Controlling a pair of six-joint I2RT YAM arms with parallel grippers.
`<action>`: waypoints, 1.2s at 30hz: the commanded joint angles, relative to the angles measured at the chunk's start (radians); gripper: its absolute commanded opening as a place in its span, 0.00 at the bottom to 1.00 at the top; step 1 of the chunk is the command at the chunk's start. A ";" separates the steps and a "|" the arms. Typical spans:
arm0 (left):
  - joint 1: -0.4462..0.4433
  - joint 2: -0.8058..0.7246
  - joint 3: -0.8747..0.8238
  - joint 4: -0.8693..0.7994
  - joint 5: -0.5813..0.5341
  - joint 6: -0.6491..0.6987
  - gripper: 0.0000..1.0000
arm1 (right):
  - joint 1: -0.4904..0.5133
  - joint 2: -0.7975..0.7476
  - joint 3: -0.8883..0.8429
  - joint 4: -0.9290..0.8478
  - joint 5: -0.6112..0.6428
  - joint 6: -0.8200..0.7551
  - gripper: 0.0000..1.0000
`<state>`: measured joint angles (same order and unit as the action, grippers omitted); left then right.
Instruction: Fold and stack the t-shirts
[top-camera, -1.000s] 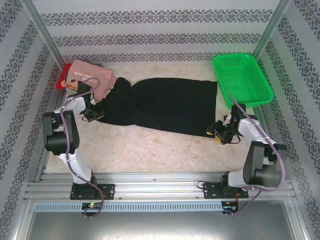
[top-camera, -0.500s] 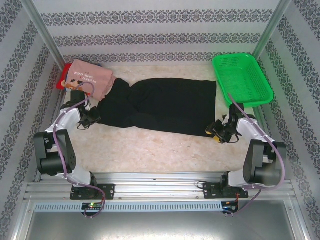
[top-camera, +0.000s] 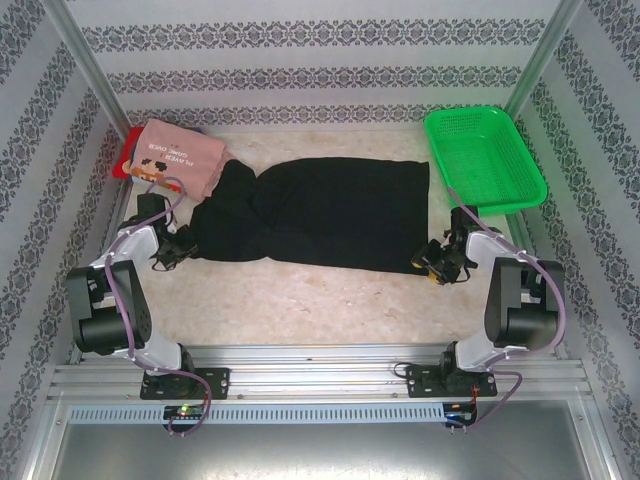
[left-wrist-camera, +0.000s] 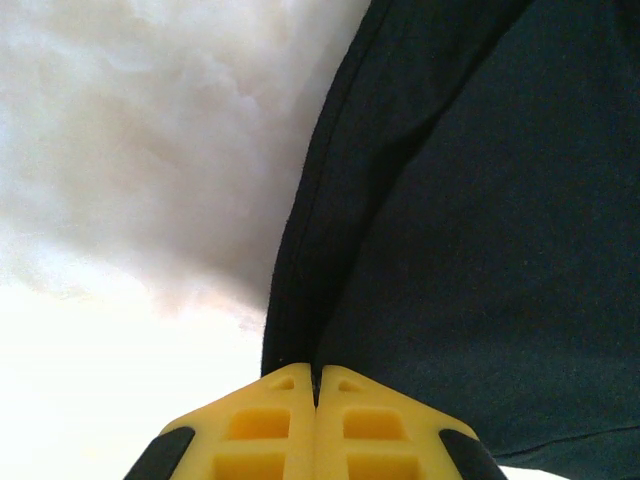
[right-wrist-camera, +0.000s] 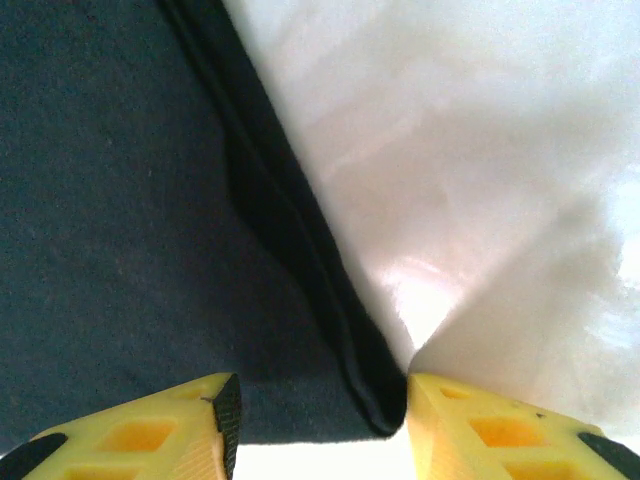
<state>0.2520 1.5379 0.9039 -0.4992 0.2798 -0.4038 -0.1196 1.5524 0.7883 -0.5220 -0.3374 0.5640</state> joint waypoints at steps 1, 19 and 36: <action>0.013 -0.019 -0.011 0.030 0.004 0.010 0.00 | 0.017 0.034 0.018 0.052 0.022 0.031 0.45; 0.105 -0.142 -0.126 -0.015 0.009 0.033 0.00 | -0.013 -0.154 -0.052 -0.146 0.190 -0.038 0.00; 0.114 -0.335 -0.269 -0.197 -0.094 -0.198 0.00 | -0.012 -0.330 -0.143 -0.304 0.283 0.069 0.00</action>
<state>0.3428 1.2121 0.6449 -0.6235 0.2604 -0.5201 -0.1467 1.2537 0.6495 -0.7578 -0.1513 0.5781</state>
